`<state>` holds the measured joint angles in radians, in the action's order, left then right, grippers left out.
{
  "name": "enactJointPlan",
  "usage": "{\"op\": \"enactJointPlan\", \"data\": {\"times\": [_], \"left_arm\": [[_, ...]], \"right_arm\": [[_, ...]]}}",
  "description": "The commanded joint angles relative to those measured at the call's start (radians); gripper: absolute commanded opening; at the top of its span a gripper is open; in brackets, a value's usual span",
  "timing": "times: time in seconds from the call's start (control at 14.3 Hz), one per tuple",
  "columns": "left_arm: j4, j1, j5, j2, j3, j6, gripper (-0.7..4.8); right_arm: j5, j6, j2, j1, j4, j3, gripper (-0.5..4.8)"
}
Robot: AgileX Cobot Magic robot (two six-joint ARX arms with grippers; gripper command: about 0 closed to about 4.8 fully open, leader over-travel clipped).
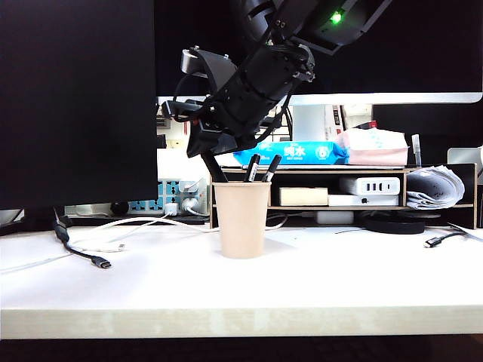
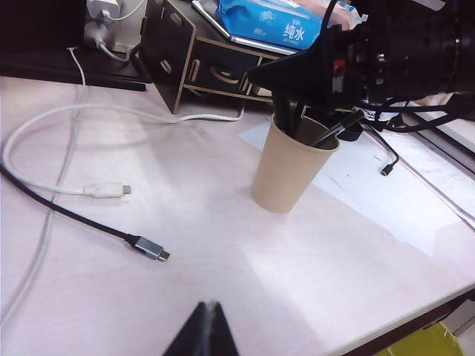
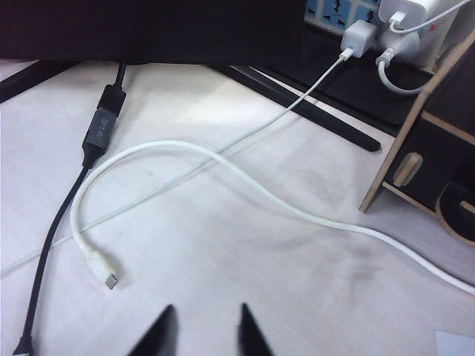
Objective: Pick up the marker from the paper cup and put it on the table.
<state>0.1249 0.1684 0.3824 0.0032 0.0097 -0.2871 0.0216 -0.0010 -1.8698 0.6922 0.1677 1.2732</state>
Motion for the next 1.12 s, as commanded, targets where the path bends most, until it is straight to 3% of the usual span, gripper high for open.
{"op": "enactJointPlan", "data": {"times": [0.07,1.12], "left_arm": [[0.001,-0.001,0.003,0.0,0.0,-0.001,-0.05],[0.001,-0.001,0.003,0.0,0.0,-0.001,-0.05]], "right_arm": [[-0.005,0.0,0.003,0.0,0.023,0.005,0.89],[-0.005,0.0,0.007,0.0,0.008,0.005,0.9]]}}
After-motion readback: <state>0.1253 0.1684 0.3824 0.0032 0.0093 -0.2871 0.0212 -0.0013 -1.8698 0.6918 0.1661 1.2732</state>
